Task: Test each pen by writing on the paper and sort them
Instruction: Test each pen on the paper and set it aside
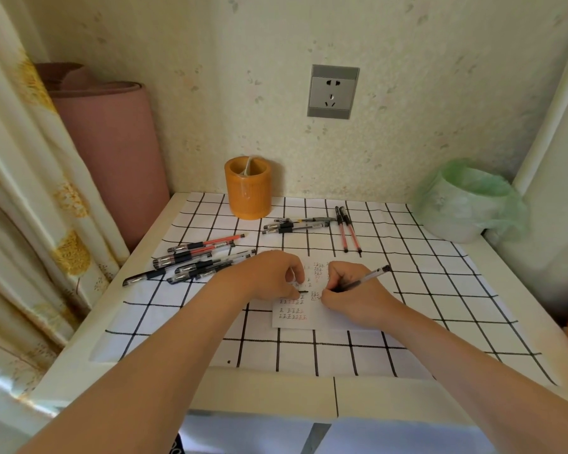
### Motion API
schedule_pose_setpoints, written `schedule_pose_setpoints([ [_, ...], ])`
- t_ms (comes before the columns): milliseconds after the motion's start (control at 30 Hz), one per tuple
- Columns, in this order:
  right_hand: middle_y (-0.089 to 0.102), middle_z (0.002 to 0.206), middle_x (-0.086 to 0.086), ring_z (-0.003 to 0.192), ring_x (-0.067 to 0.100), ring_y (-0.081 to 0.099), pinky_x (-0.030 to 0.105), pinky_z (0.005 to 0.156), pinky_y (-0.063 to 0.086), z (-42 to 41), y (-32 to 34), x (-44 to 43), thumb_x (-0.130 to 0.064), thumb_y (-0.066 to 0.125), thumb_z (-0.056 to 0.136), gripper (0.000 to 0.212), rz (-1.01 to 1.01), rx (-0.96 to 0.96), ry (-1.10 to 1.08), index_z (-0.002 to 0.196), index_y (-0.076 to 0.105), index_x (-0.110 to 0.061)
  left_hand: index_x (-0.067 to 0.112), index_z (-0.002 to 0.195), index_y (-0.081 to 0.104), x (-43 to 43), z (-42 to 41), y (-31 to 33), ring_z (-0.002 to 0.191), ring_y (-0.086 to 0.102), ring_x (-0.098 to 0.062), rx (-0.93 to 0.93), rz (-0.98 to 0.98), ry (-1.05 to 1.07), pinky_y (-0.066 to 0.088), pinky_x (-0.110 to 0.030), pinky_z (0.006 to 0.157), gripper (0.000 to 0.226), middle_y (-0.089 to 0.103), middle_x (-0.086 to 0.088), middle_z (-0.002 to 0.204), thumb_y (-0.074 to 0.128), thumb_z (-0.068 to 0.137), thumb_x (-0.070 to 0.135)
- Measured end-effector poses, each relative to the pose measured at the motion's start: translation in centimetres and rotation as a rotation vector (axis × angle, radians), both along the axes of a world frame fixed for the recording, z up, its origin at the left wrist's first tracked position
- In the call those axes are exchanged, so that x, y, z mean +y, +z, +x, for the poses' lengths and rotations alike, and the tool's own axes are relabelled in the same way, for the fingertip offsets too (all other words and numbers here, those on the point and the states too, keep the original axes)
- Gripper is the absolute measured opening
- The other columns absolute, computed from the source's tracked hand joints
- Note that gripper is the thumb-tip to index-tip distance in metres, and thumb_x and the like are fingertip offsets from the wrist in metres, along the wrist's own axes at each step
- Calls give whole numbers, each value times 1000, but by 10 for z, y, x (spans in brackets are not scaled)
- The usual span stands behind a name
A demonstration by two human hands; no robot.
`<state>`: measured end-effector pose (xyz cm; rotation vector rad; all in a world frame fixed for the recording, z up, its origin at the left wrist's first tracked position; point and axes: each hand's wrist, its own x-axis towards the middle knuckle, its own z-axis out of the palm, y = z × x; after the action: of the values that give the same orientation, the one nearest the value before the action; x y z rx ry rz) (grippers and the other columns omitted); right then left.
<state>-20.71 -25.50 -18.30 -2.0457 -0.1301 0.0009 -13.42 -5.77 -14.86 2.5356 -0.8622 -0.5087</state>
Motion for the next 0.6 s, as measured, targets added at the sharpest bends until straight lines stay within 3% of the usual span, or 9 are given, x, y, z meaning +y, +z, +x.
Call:
schedule_pose_setpoints([
  [100,65,78,17,71,30,64,36,63,53,-1,1,0,0,67,81,18,5,-6,13,70,55,-5,33,100,61,0,0,-1,86,53,-5,-2,0,3,42,-20,69,24,54,14,95,77,81,31],
  [200,63,69,5,65,13,59,26,57,48,-2,3,2,3,67,80,24,-8,-2,21,65,55,-11,34,99,61,1,1,-1,87,54,-6,-5,3,0,43,-20,70,24,54,14,95,77,81,32],
  [367,64,71,3,66,14,59,28,58,48,-3,4,2,-1,68,79,23,-6,14,21,65,57,-15,32,102,62,0,1,-1,86,54,-5,-14,6,2,44,-20,71,26,54,15,95,77,81,32],
  [467,63,67,-6,64,8,60,22,56,48,-4,7,4,4,67,80,29,7,30,15,63,55,-16,32,102,62,0,1,-1,86,53,-5,-13,6,4,44,-20,71,25,53,15,94,77,81,31],
  [600,52,57,-8,52,4,46,19,50,37,-4,8,5,5,67,78,26,8,60,-11,64,50,-11,31,104,63,0,0,-1,86,53,-6,-4,2,10,42,-20,70,25,54,14,95,76,82,31],
])
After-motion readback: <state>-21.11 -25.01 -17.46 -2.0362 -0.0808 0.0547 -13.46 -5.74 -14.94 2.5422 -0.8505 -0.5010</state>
